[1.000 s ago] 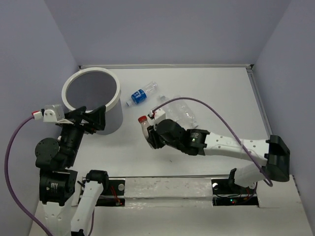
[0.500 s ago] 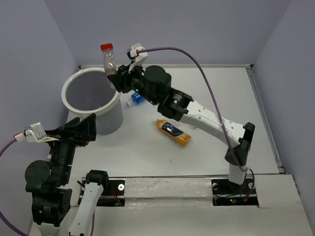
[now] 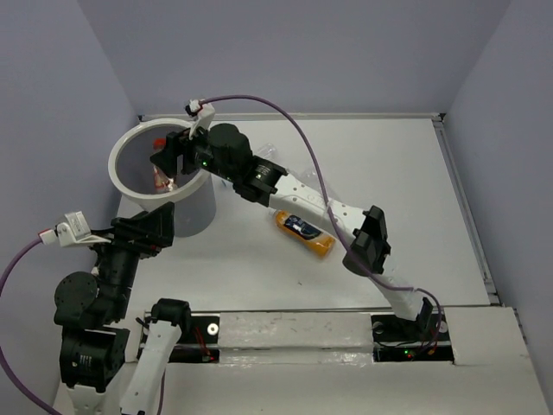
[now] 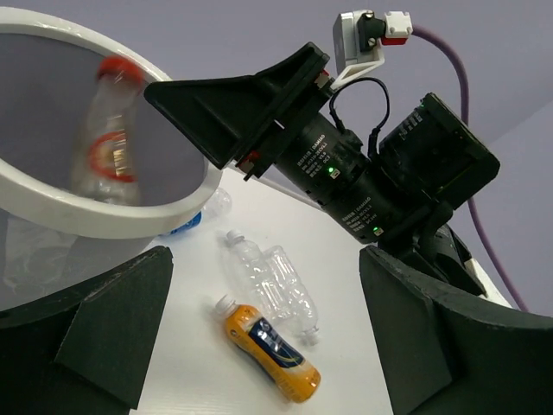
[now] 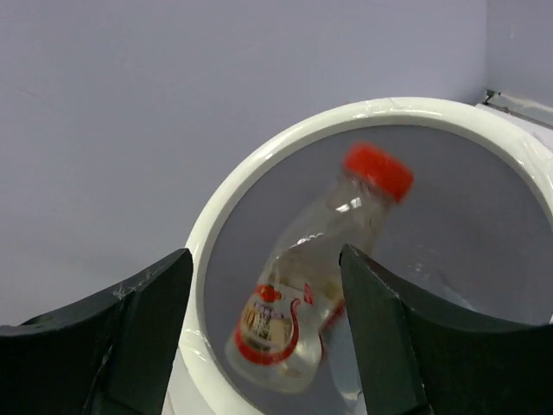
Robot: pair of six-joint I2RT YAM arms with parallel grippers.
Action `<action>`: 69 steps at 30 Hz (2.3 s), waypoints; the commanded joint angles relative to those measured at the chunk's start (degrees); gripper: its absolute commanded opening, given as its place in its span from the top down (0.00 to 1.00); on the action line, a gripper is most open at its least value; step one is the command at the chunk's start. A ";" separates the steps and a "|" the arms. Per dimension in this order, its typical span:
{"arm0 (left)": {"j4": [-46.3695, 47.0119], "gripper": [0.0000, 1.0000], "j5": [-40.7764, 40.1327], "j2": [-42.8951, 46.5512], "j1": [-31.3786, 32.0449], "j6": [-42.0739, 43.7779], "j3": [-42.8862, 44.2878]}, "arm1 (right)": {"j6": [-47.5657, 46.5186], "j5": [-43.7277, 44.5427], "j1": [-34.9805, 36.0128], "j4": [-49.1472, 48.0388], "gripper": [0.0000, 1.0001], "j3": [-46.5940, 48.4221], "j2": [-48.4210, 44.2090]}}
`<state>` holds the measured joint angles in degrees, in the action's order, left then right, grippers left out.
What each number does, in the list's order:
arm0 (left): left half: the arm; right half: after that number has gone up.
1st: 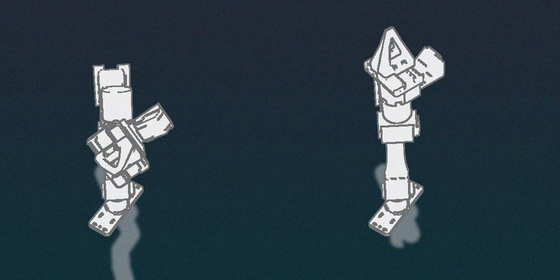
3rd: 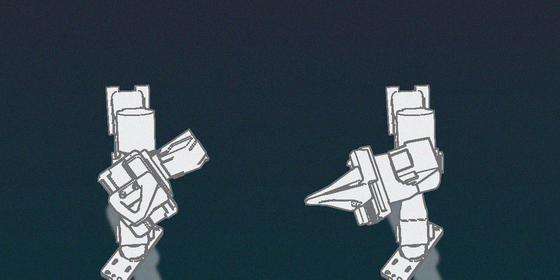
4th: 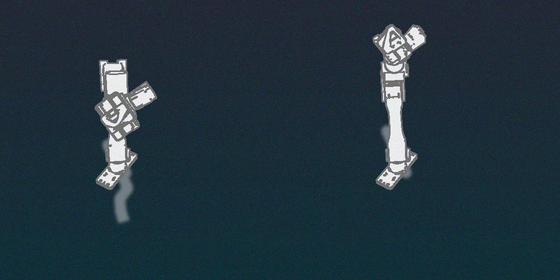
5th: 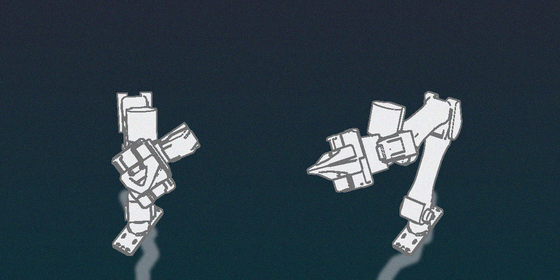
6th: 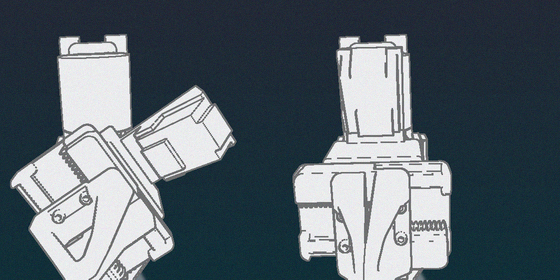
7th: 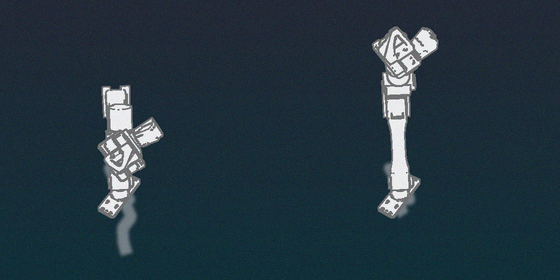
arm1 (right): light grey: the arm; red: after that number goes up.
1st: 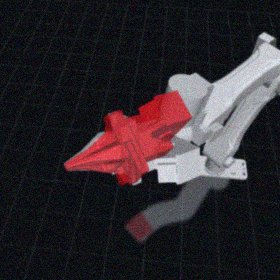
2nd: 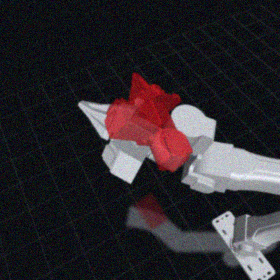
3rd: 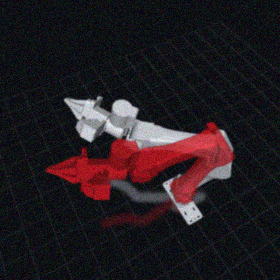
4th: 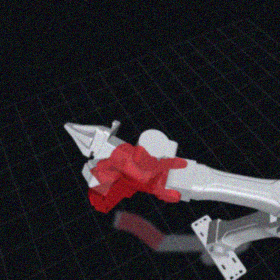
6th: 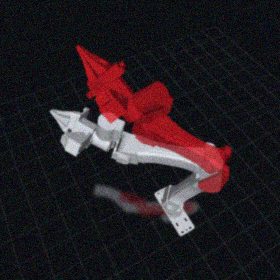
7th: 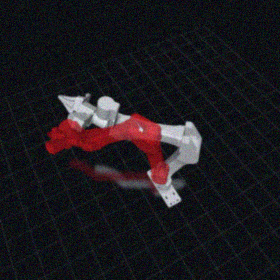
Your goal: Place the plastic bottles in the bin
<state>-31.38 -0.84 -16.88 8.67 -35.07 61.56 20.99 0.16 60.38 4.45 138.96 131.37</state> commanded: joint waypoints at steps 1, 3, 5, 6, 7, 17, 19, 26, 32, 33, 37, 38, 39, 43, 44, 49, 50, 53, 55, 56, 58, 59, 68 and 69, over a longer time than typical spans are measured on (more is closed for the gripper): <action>2.19 0.01 4.44 -0.96 0.39 -0.35 -0.74 | 2.91 -1.13 -1.40 -3.83 0.24 -5.17 -8.48; 4.47 0.01 7.95 -1.48 0.30 -0.61 -2.05 | 2.30 -0.61 -2.02 -4.88 0.24 -10.08 -14.45; 6.75 0.01 11.63 -2.71 0.30 -2.01 -4.06 | 2.82 -0.51 -3.86 -8.22 0.28 -21.75 -22.77; 7.55 0.01 13.04 -3.15 0.30 -2.72 -4.95 | 3.17 -0.52 -4.56 -9.71 0.29 -26.84 -26.22; 8.60 0.01 14.45 -3.59 0.30 -3.33 -6.09 | 3.44 -0.52 -5.27 -12.42 0.30 -32.29 -29.65; 24.69 0.01 19.42 -11.24 5.38 -13.18 -24.90 | 6.17 0.36 -24.95 -8.85 0.37 -86.11 -65.52; 25.66 0.01 15.10 -13.34 12.64 -15.01 -25.70 | 5.29 0.63 -28.89 -5.79 0.35 -90.34 -68.51; 31.36 0.01 -11.78 -28.88 38.93 -23.00 -26.49 | 0.37 -6.83 -37.60 -0.68 0.19 -89.83 -62.67; 43.83 0.01 -16.55 -46.03 42.13 -30.13 -28.86 | -3.41 -10.62 -38.93 1.53 0.18 -85.18 -55.62; 45.34 0.01 -16.91 -47.70 42.13 -30.49 -28.78 | -3.76 -11.32 -38.93 2.14 0.18 -84.21 -54.83; 51.32 0.01 -18.23 -57.19 42.13 -32.34 -27.38 | -5.61 -11.07 -39.46 5.04 0.17 -79.73 -49.73; 51.33 0.01 -18.58 -58.60 42.05 -32.43 -26.50 | -5.87 -11.06 -39.46 5.22 0.16 -79.11 -48.85; 50.54 0.01 -18.93 -61.14 42.13 -32.60 -24.75 | -6.57 -11.50 -39.46 5.31 0.15 -77.88 -47.97; 50.62 0.01 -19.90 -65.99 42.13 -32.08 -22.45 | -8.60 -11.15 -39.46 8.28 0.13 -73.32 -42.00; 50.54 0.01 -20.42 -66.95 42.13 -31.90 -22.01 | -8.86 -10.72 -39.46 8.47 0.13 -72.52 -39.64; 50.36 0.01 -20.60 -72.14 41.70 -32.43 -20.87 | -11.06 -9.57 -39.46 12.33 0.13 -65.32 -32.94; 50.53 0.01 -20.52 -72.67 41.52 -32.52 -20.78 | -11.24 -9.31 -39.46 12.86 0.13 -64.35 -31.19; 50.62 0.01 -20.52 -74.34 41.26 -32.43 -20.52 | -12.47 -9.21 -39.46 14.79 0.13 -60.67 -28.64; 50.54 0.01 -20.78 -75.22 40.99 -31.91 -20.25 | -13.61 -10.61 -39.46 17.16 0.13 -58.37 -25.47; 50.54 0.01 -21.21 -75.40 40.90 -31.73 -20.34 | -13.87 -11.06 -39.46 17.61 0.13 -57.49 -24.59; 50.10 0.02 -21.66 -76.01 40.73 -31.55 -20.25 | -14.05 -11.94 -39.46 17.87 0.13 -55.82 -22.31; 50.01 0.02 -22.09 -76.19 40.73 -31.55 -20.25 | -14.05 -11.94 -39.46 18.14 0.13 -55.20 -21.60; 48.60 0.14 -24.30 -78.21 40.64 -29.79 -19.81 | -15.19 -9.04 -39.46 20.86 0.22 -49.48 -14.13; 48.43 0.16 -24.30 -78.21 40.64 -29.36 -20.25 | -15.11 -8.87 -39.46 20.78 0.23 -49.48 -13.95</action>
<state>19.35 -21.21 -94.24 49.76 -66.85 41.30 7.25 -9.91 21.34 23.09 86.50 116.71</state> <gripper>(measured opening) 0.875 0.798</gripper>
